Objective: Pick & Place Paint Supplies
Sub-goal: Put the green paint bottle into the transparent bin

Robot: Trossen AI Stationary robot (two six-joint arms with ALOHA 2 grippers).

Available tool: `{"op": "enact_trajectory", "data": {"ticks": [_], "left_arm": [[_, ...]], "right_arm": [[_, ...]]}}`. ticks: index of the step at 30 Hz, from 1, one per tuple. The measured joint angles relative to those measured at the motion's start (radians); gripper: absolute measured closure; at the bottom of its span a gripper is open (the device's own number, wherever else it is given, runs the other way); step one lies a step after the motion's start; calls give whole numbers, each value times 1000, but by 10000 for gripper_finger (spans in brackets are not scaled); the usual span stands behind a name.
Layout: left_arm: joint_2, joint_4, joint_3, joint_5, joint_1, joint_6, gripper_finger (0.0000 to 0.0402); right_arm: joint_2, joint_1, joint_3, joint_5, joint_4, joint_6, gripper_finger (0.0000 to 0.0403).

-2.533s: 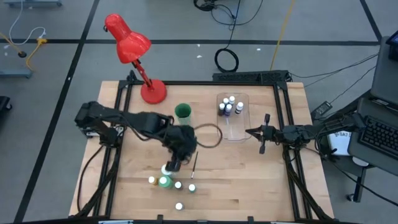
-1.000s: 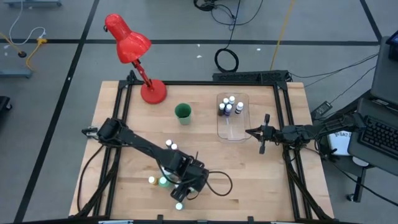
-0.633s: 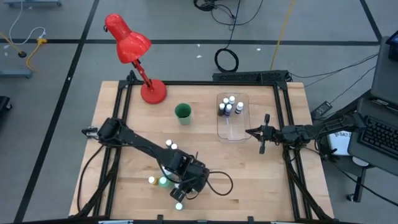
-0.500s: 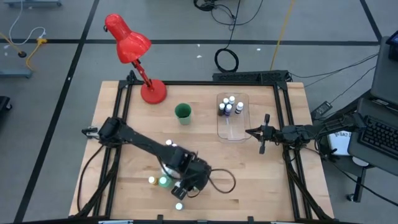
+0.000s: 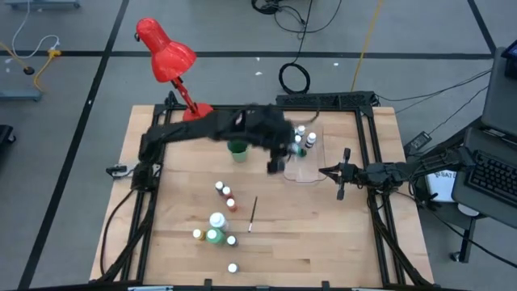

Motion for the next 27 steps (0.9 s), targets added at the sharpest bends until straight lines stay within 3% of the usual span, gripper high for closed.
{"op": "enact_trajectory", "data": {"ticks": [4,7,18,27], "left_arm": [[101,32,-12,186,117,-37,307],[182,57,-14,253,154,-7,307],[347,98,-14,235,176,16,307],[379,70,-13,115,197,32,307]], "right_arm": [[0,0,0,-5,1,-20,399],[2,0,0,-34,-1,-33,399],[6,0,0,-55,0,-51,399],[6,0,0,-54,1,-48,399]]}}
